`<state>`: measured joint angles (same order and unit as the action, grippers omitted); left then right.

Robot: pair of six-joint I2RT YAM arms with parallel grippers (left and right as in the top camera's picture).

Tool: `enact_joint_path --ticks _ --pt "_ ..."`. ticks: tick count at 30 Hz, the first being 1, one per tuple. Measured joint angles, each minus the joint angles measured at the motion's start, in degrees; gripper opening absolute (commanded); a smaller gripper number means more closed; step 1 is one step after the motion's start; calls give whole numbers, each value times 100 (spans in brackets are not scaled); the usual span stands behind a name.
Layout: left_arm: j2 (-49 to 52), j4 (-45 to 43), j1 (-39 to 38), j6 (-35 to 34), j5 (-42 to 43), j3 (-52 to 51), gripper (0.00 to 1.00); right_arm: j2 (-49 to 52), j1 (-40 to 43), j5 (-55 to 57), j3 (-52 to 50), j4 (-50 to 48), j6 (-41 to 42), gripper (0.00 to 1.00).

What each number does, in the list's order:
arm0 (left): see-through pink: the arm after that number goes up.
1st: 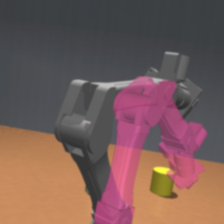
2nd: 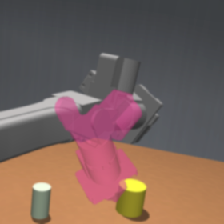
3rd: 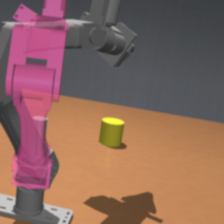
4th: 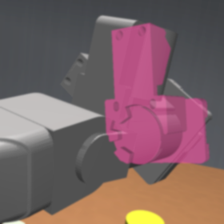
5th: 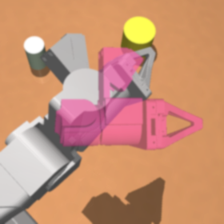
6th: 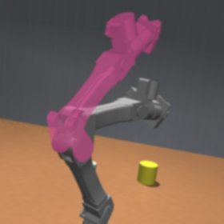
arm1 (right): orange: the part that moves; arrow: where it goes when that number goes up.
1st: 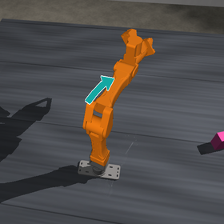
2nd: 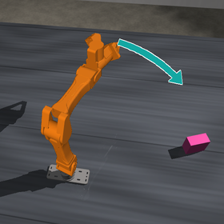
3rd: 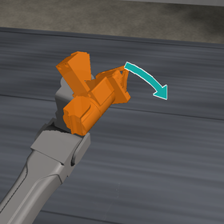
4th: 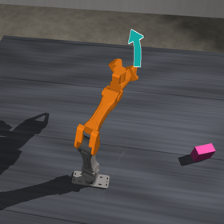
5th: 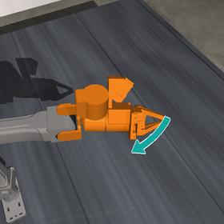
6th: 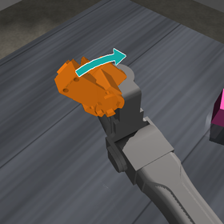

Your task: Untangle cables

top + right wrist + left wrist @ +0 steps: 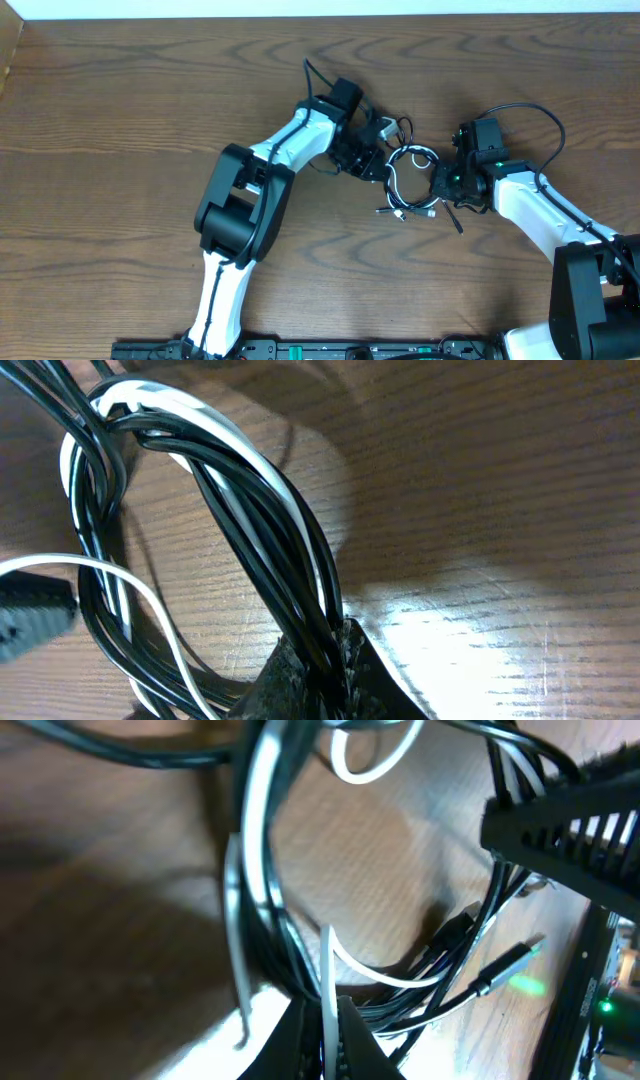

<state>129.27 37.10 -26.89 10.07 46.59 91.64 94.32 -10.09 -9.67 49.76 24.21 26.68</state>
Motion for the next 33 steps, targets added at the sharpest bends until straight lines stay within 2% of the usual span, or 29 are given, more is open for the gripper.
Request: enact_joint_path --ticks 5,12,20,27,29,32,33 --pt "-201 4 448 -457 4 0 8 46 0 153 0 -20 0 6" --pt "-1425 184 1226 -1145 105 0 8 505 -11 22 76 -323 0 6" --pt "-2590 321 2116 -1327 83 15 7 538 278 -7 109 -201 -15 6" --pt "-2900 549 2531 -1462 -31 17 8 535 321 24 118 -162 -24 6" --pt "-2898 734 2498 -1478 -46 20 17 535 321 22 120 -162 -24 7" --pt "-2898 1010 2293 -1510 -68 20 40 535 321 24 120 -162 -26 7" --pt "-2898 1034 2173 -1519 -68 20 45 535 321 22 120 -162 -26 7"
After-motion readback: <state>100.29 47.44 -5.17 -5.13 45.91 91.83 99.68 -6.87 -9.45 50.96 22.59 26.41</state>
